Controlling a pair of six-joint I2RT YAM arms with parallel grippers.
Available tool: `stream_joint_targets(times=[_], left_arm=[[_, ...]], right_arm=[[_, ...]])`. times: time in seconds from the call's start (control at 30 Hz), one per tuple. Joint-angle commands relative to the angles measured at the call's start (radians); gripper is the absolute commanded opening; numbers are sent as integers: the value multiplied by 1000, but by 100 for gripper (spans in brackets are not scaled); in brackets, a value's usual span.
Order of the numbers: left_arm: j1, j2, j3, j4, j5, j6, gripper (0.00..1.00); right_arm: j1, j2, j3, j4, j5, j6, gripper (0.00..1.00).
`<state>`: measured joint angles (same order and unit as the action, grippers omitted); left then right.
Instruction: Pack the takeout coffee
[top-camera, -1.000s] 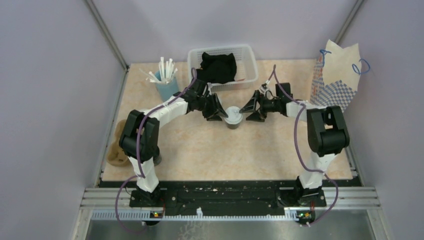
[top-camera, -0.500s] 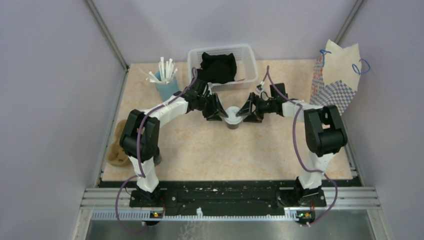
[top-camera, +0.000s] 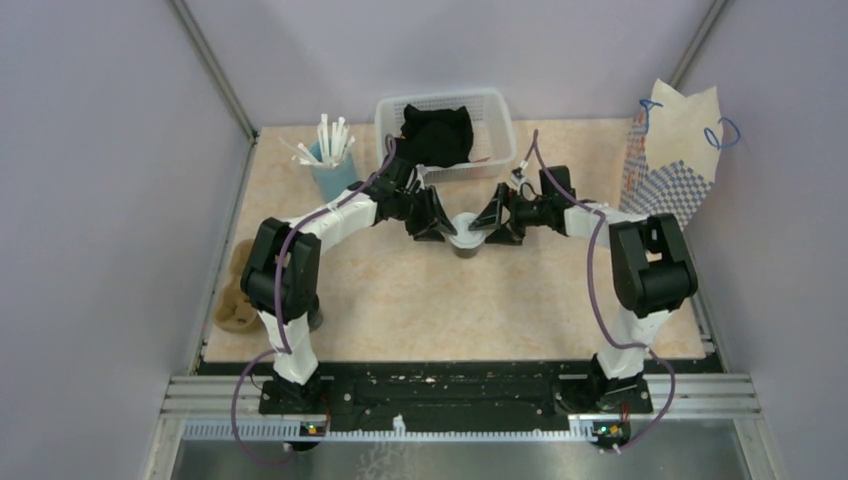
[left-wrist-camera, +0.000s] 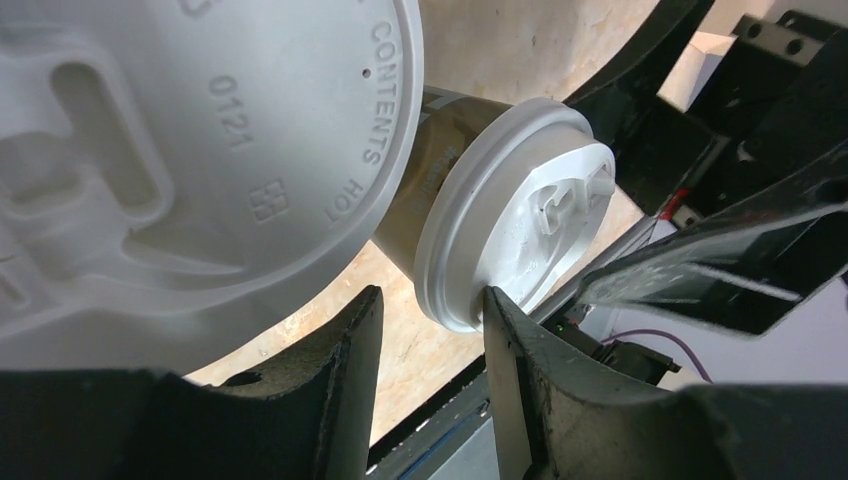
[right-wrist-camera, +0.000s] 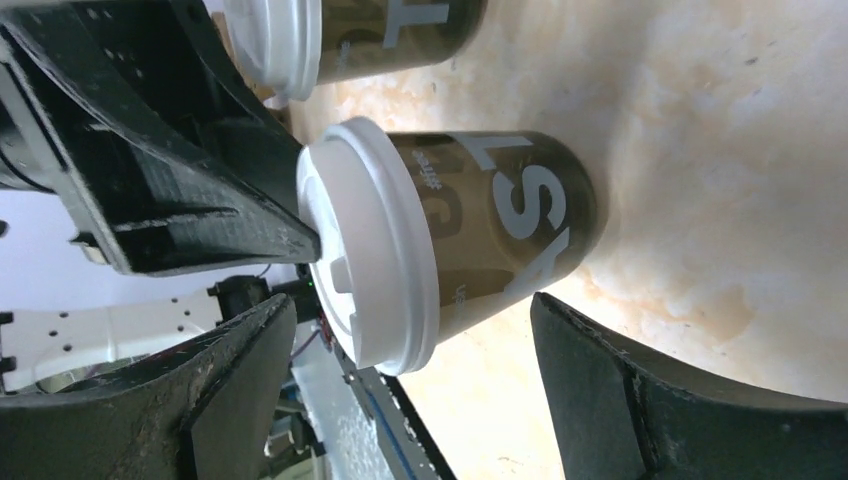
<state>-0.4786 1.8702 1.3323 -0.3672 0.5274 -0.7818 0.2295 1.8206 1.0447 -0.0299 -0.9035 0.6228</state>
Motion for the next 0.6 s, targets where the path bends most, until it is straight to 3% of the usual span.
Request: stream_joint_targets(times=[0.0, 0.13, 0.27, 0.37, 0.47, 0.57], left_arm=[[-4, 44, 2, -74, -63, 42, 47], [-5, 41, -5, -71, -67, 38, 47], [-3, 43, -8, -71, -70, 36, 47], [-4, 39, -10, -72, -75, 38, 47], [-6, 30, 4, -83, -73, 54, 48], [-15, -21, 7, -102, -87, 93, 49]], right_arm=[[39, -14, -96, 97, 5, 10, 86], [38, 20, -159, 164, 9, 20, 84], [11, 34, -118, 142, 0, 17, 81], [-10, -13, -66, 122, -11, 34, 85], [-26, -25, 16, -6, -33, -18, 87], [-42, -69, 99, -262, 96, -194, 88]])
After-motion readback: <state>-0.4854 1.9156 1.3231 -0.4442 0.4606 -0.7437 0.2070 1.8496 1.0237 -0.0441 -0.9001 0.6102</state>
